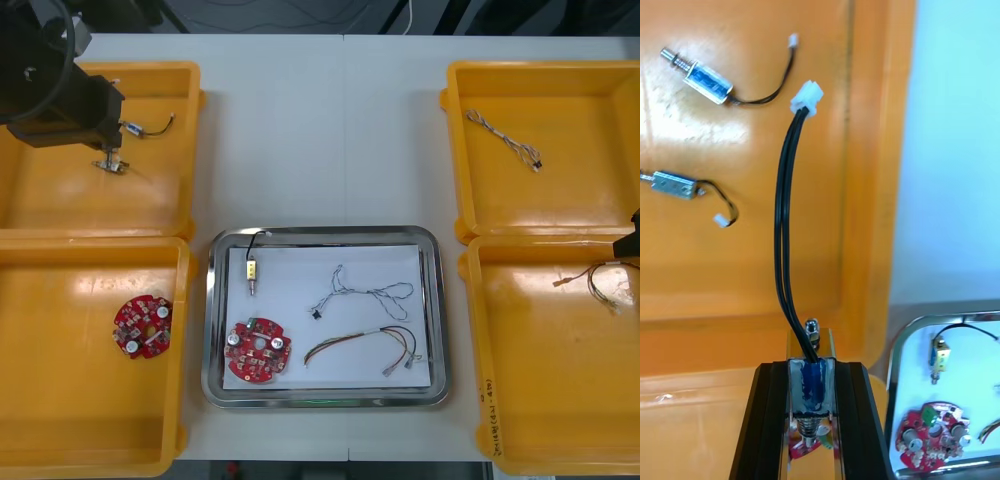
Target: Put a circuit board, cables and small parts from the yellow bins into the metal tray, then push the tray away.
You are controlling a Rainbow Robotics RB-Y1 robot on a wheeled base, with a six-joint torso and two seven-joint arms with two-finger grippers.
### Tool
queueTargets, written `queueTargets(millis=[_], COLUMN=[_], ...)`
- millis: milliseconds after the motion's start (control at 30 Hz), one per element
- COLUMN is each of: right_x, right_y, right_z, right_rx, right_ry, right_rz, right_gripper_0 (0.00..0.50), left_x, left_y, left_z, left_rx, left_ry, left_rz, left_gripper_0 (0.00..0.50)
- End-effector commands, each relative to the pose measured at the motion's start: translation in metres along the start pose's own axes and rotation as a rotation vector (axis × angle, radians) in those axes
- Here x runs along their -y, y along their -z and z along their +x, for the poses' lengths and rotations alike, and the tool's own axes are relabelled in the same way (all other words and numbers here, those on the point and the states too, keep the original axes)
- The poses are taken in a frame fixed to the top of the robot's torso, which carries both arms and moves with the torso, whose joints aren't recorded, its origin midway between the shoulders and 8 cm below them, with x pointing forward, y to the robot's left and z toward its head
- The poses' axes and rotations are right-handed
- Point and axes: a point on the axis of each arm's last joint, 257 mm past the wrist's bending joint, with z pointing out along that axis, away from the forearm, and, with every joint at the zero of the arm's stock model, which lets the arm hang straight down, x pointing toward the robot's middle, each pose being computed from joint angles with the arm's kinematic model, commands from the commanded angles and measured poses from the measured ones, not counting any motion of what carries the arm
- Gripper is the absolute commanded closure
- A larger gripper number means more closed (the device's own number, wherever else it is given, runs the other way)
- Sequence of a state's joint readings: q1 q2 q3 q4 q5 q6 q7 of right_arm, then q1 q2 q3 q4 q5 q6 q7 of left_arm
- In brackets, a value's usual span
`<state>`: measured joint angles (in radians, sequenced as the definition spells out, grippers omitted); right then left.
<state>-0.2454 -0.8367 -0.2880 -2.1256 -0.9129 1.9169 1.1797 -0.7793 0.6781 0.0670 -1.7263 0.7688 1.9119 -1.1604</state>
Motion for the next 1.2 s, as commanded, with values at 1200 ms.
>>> queueTargets(millis=[1200], right_x=[0.012], right_y=[0.017], right_z=[-0.008], right_rx=[0.040], right_ry=[0.007], right_rz=[0.035], right_gripper_0=[0.000], left_x=[0.165], left_y=[-0.067], left_z=[0.117], left_rx=[-0.078], left_ry=[0.044], left_rz=[-0.036], left_gripper_0=[0.500])
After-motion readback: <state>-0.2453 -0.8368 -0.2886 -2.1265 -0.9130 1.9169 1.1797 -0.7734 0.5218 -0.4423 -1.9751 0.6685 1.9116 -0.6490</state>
